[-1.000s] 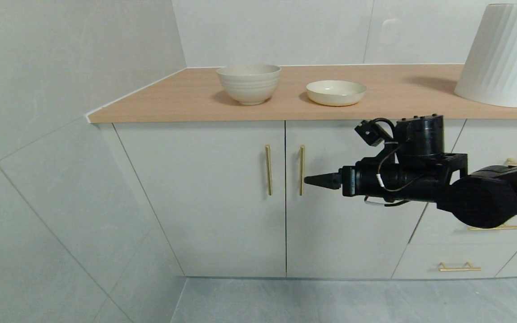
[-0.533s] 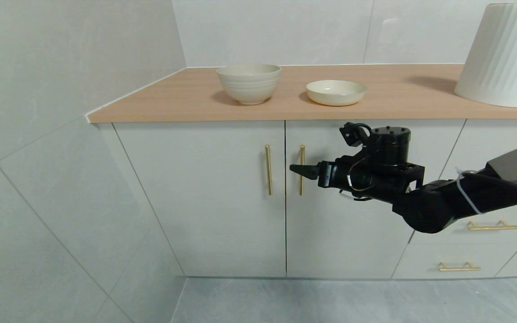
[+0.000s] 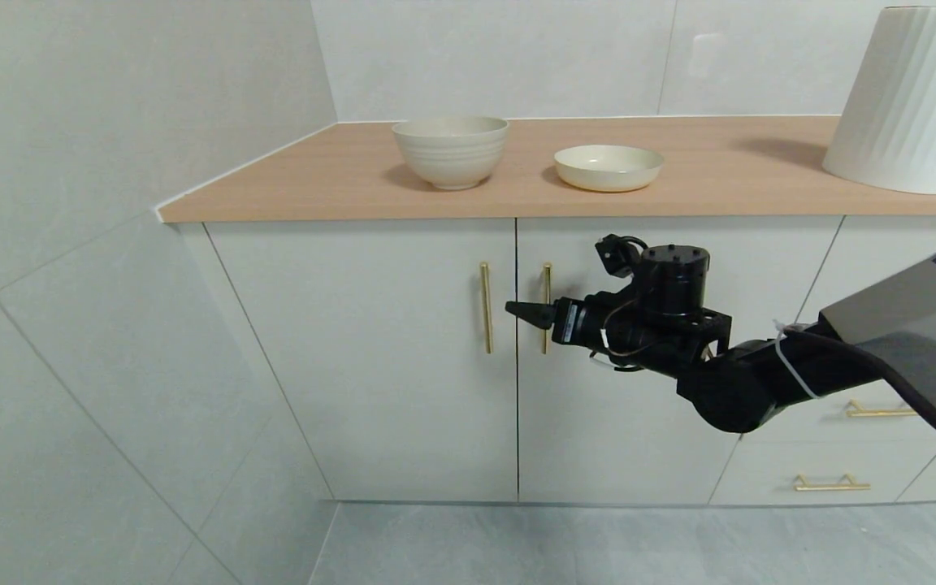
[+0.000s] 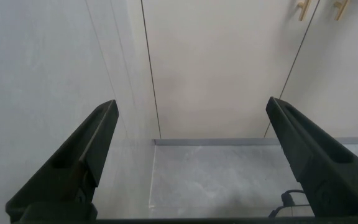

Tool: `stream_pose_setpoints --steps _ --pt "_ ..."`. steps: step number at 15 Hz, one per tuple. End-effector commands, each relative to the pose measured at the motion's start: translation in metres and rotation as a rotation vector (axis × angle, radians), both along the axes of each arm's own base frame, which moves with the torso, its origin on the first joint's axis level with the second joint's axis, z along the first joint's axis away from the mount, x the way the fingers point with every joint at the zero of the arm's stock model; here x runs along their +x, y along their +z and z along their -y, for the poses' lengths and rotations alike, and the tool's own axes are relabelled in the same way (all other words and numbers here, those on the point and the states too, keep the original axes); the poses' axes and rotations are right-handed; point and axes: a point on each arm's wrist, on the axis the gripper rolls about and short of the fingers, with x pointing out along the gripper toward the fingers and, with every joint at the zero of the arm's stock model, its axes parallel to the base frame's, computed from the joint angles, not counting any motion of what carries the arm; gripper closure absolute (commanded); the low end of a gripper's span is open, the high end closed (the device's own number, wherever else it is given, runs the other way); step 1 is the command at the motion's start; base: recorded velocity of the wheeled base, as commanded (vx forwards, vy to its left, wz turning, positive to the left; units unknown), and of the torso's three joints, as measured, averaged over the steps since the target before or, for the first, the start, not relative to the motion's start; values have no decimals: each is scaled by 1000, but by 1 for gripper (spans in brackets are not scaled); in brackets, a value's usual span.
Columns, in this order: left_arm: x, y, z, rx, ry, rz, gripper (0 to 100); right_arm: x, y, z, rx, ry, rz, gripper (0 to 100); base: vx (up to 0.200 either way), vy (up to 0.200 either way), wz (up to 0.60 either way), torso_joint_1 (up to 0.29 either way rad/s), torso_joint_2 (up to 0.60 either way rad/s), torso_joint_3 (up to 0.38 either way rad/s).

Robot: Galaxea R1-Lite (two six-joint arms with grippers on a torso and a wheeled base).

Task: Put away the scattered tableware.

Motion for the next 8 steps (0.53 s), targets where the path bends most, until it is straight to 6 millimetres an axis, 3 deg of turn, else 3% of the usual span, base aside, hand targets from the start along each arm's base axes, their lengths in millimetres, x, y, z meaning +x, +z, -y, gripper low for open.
stream_pose_setpoints --steps 1,8 --pt "0 0 0 0 0 0 0 2 -3 -3 14 3 -6 0 0 0 0 0 0 0" --pt "0 0 0 0 0 0 0 9 -10 -10 20 1 -2 0 0 0 0 0 0 0"
